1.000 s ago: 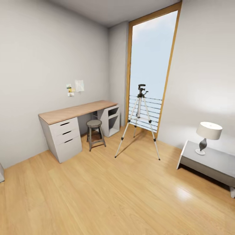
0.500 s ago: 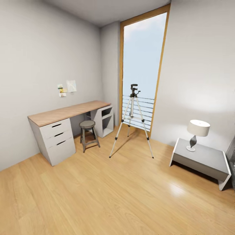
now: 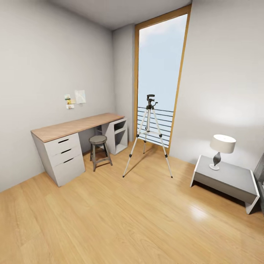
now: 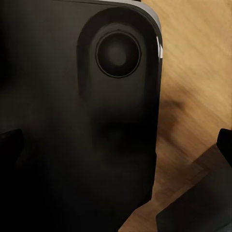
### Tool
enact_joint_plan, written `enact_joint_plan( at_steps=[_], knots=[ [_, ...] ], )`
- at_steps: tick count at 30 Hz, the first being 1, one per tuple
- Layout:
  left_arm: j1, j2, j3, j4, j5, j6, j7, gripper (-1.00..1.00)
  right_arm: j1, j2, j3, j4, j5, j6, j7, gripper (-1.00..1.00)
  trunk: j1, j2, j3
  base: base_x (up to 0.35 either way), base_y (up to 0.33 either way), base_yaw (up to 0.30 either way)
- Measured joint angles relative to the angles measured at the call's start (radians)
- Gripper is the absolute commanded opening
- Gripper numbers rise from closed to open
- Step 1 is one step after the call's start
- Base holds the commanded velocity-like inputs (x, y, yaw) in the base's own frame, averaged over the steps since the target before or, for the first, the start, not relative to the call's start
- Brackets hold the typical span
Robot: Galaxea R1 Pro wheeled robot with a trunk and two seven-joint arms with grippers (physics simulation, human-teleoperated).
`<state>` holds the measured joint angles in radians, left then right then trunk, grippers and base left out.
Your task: Attach the digital camera to the camera tripod in the bedroom.
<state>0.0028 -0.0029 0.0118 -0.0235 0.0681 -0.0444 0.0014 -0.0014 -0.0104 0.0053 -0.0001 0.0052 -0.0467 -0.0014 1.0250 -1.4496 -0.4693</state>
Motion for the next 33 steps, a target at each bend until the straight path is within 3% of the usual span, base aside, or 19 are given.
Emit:
enact_joint_plan(
  at_steps=[33],
  knots=[
    [0.000,-0.001,0.000,0.000,0.000,0.000,0.000,1.00,0.000,0.000,0.000,0.000,0.002,-0.001,0.000,1.00,0.000,0.000,0.000,0.000,0.000,0.000]
  ],
)
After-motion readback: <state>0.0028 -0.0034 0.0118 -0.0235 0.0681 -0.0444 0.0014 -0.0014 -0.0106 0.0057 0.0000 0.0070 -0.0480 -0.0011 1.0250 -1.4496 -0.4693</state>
